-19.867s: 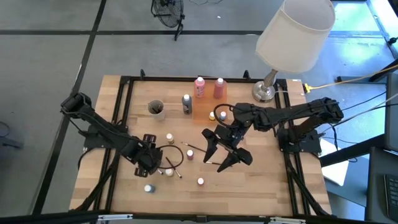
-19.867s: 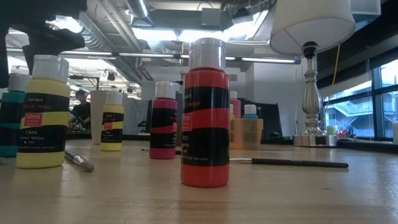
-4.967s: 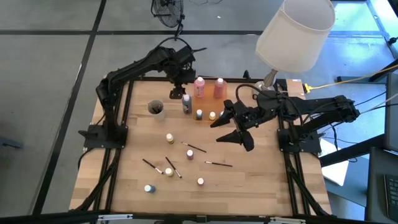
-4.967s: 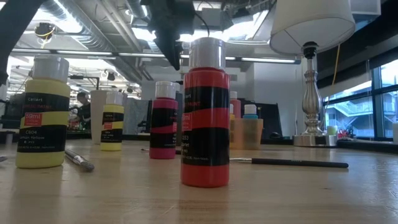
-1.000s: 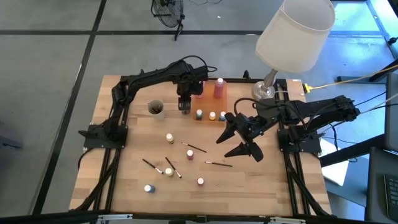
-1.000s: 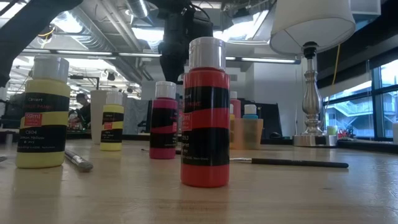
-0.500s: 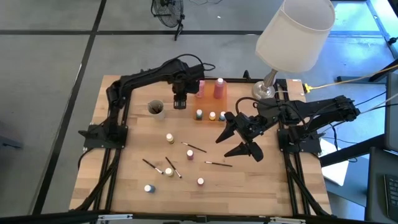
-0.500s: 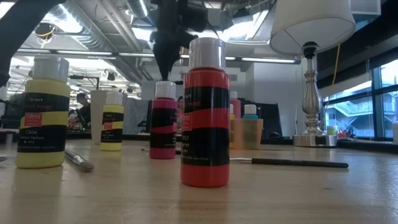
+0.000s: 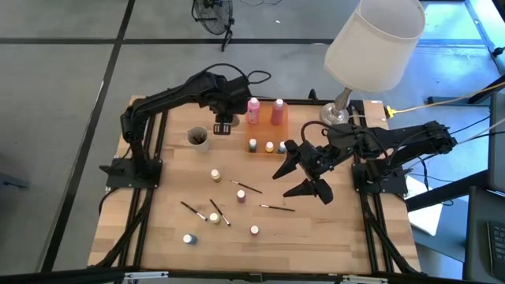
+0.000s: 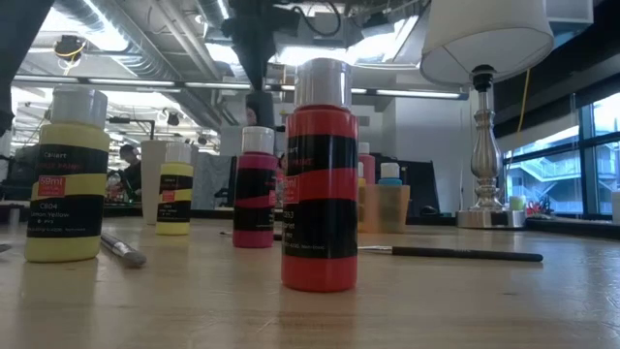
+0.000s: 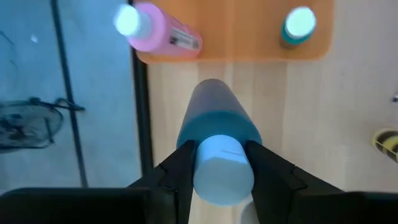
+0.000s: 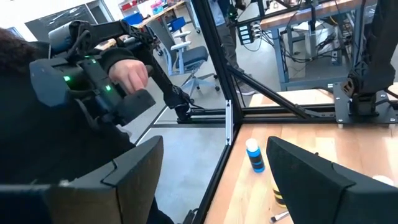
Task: Pick & Place Paint Supplies
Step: Put the large black paint bottle into the orange bin
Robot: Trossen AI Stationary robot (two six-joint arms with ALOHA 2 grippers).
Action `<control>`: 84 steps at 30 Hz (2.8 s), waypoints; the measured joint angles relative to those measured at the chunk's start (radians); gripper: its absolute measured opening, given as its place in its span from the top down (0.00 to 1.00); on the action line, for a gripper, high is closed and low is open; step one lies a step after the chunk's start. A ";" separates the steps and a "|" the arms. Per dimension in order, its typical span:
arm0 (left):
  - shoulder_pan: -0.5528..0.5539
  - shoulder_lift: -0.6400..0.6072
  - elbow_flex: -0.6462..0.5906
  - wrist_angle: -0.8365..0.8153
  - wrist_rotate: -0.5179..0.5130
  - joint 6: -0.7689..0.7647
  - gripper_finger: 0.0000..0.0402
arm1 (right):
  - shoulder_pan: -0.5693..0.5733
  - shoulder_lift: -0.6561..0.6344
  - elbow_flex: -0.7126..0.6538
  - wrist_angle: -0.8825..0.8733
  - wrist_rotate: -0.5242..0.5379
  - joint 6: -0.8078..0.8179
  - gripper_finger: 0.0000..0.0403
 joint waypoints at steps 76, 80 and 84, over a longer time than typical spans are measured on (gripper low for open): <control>0.056 0.352 0.188 0.114 0.222 0.352 0.71 | -0.012 -0.003 -0.001 -0.015 0.041 0.061 0.28; 0.061 0.360 0.189 0.119 0.235 0.345 0.71 | -0.016 -0.003 -0.001 -0.014 0.041 0.066 0.28; 0.063 0.361 0.190 0.113 0.250 0.344 0.71 | -0.018 -0.003 -0.001 -0.014 0.041 0.078 0.28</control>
